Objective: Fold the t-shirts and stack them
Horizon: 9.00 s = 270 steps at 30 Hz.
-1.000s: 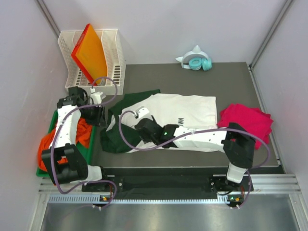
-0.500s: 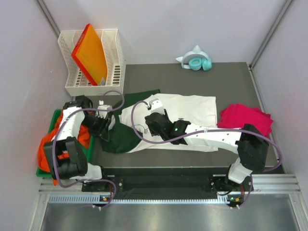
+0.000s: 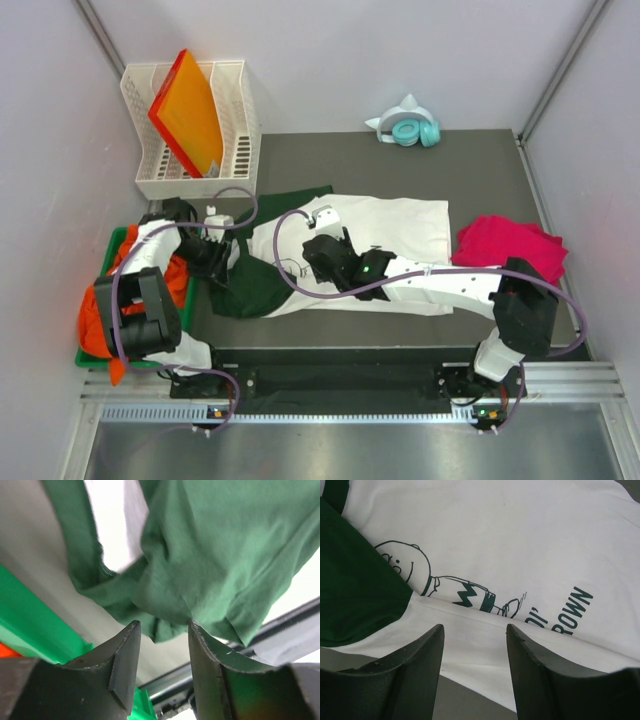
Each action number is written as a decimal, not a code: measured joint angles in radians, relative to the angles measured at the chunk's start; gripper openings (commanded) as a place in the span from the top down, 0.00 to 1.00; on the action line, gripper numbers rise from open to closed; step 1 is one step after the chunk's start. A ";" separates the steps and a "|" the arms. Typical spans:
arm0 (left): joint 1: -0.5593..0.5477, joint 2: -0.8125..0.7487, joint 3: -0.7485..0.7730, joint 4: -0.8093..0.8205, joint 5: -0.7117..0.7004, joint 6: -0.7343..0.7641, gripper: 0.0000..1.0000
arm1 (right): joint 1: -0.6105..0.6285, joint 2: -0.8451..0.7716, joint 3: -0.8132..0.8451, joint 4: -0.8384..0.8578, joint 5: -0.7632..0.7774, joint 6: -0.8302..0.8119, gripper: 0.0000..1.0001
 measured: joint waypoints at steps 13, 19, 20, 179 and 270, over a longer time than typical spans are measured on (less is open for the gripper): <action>-0.010 0.004 -0.017 0.155 0.000 -0.074 0.60 | 0.000 0.000 -0.013 -0.014 0.006 0.022 0.47; -0.024 0.040 -0.033 0.174 -0.002 -0.087 0.80 | 0.000 0.000 -0.019 -0.028 0.008 0.022 0.47; -0.026 0.040 -0.038 0.174 -0.004 -0.089 0.93 | 0.000 0.000 -0.019 -0.029 0.008 0.022 0.47; 0.235 -0.234 0.109 0.034 -0.025 -0.409 0.77 | -0.098 0.576 0.639 0.019 -0.201 -0.235 1.00; -0.245 0.022 0.180 0.098 0.144 -0.136 0.72 | -0.211 0.277 0.354 -0.221 -0.158 0.172 0.66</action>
